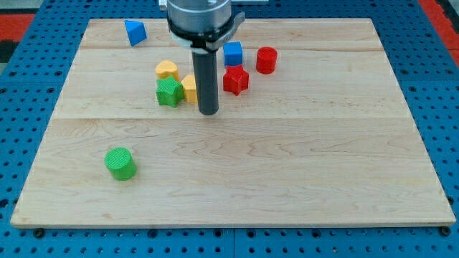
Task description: Push the yellow hexagon to the top center
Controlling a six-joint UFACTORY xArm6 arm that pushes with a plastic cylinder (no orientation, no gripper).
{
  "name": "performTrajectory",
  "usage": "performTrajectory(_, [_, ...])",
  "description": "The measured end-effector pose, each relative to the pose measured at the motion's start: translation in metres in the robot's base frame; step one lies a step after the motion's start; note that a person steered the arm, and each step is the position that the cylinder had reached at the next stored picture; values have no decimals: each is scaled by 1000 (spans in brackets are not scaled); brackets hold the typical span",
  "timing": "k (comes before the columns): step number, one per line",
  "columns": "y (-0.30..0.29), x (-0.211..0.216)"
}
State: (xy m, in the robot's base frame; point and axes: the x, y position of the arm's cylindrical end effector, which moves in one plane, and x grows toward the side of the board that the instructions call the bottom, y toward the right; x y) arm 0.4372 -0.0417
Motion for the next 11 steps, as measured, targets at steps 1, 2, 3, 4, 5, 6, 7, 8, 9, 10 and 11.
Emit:
performTrajectory(1, [-57,-26])
performTrajectory(2, [-11,-38])
performTrajectory(3, [14,-38])
performTrajectory(4, [14,-48])
performTrajectory(5, [14,-69])
performTrajectory(6, [25,-101])
performTrajectory(7, [8,-121])
performTrajectory(8, [-16,-127])
performTrajectory(9, [-32,-139])
performTrajectory(10, [-13,-164])
performTrajectory(11, [5,-169])
